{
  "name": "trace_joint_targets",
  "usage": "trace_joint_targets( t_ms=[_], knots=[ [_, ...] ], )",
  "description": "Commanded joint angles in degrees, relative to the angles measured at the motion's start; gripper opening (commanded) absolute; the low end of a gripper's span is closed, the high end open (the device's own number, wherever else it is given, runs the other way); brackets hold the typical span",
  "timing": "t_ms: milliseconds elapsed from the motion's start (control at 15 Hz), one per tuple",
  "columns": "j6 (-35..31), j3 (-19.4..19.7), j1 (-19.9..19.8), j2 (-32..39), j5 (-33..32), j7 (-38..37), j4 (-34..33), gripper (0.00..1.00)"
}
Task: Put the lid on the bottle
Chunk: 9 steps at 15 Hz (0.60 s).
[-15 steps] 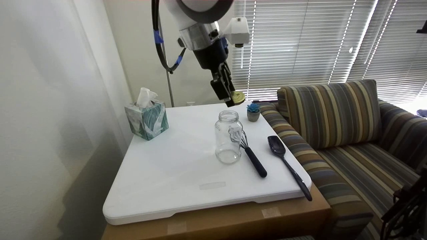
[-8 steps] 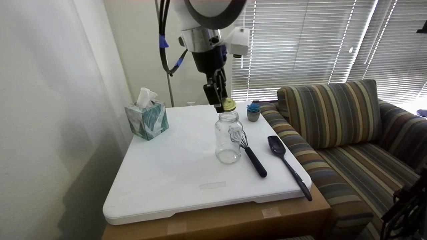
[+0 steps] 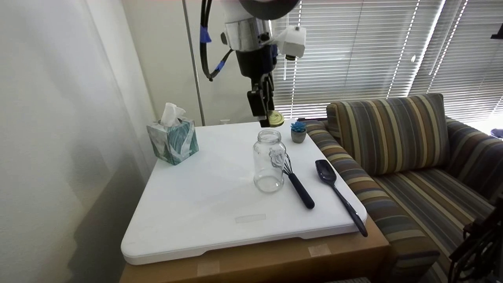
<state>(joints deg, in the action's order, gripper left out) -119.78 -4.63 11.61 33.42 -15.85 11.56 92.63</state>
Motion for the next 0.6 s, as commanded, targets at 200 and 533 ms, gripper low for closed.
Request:
trace_joint_targets(
  t_ms=[200, 533],
  knots=[
    [-4.2, -1.5, -3.0, -2.5, 4.0, 1.8, 5.3, 0.47],
    [-2.4, -0.8, -1.8, -0.2, 2.7, 0.3, 2.2, 0.72]
  ],
)
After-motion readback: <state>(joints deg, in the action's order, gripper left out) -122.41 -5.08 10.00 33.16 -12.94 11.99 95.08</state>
